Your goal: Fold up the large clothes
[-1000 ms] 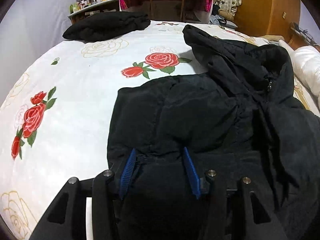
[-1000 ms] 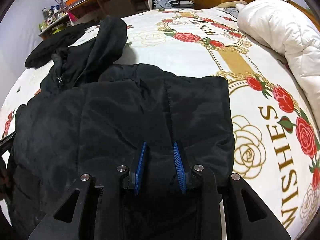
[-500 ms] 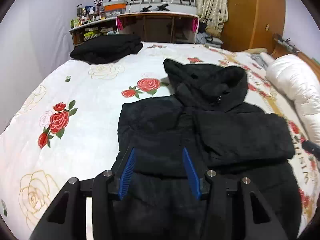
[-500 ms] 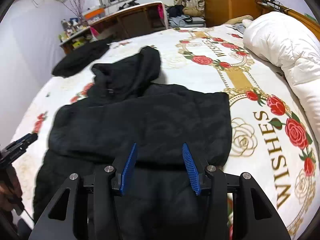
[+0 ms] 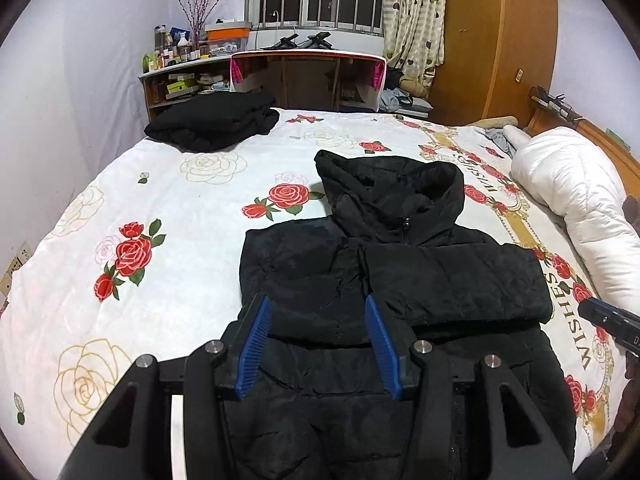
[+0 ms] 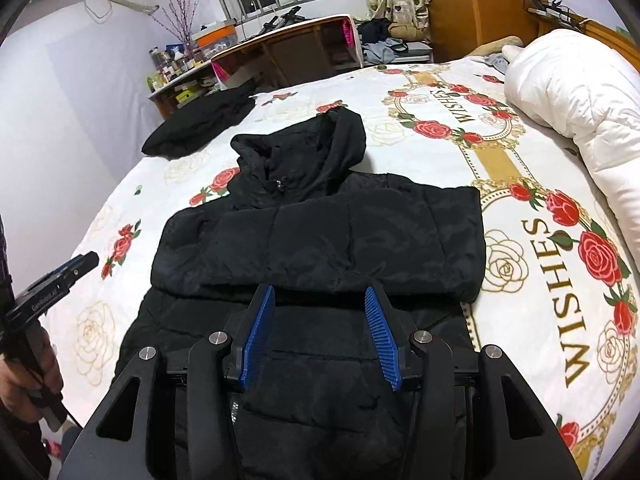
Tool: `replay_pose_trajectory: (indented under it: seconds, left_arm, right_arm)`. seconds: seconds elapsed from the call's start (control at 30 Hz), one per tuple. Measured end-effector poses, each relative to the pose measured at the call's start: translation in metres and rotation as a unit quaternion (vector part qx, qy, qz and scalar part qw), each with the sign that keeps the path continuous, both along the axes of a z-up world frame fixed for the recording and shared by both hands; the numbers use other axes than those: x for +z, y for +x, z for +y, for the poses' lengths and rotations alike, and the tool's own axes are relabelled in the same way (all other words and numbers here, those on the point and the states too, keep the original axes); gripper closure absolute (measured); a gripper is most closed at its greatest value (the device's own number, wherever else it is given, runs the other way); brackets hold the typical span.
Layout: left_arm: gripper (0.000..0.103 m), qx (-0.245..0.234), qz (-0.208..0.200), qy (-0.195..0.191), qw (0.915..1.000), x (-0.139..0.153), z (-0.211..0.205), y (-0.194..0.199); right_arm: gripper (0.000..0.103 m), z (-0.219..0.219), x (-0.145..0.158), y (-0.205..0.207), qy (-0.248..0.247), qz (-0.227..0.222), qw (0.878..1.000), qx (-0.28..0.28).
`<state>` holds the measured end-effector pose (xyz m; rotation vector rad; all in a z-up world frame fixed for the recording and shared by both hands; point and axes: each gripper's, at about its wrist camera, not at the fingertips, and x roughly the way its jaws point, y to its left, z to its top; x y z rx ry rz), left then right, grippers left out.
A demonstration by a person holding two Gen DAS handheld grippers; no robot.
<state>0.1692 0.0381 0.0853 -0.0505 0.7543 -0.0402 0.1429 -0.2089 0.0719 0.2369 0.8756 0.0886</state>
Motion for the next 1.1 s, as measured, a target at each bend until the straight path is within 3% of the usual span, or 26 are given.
replay_pose_trajectory:
  seconds: [0.27, 0.33, 0.47, 0.67, 0.83, 1.1]
  left_arm:
    - [0.051, -0.015, 0.008, -0.006, 0.9998, -0.005, -0.002, 0.035]
    - [0.047, -0.022, 0.01, -0.009, 0.9997, -0.005, -0.003, 0.052]
    - [0.044, -0.031, 0.012, -0.011, 0.9994, -0.007, -0.004, 0.095]
    - [0.038, -0.044, 0.014, -0.012, 0.9989, -0.014, -0.013, 0.171]
    - [0.038, -0.05, 0.026, -0.017, 0.9983, -0.034, -0.022, 0.225]
    - [0.038, -0.053, 0.057, -0.024, 0.9967, -0.077, -0.033, 0.289]
  right_arm:
    - [0.055, -0.002, 0.005, 0.036, 0.001, -0.004, 1.0, 0.008]
    - [0.054, -0.003, 0.006, 0.052, 0.005, -0.005, 1.0, 0.012]
    - [0.046, -0.01, 0.005, 0.094, 0.012, -0.006, 1.0, 0.016]
    - [0.043, -0.027, -0.005, 0.172, 0.044, 0.007, 0.999, 0.005]
    - [0.043, -0.038, -0.022, 0.233, 0.052, 0.015, 0.999, -0.003]
    - [0.043, -0.035, -0.055, 0.307, 0.002, 0.032, 0.999, 0.004]
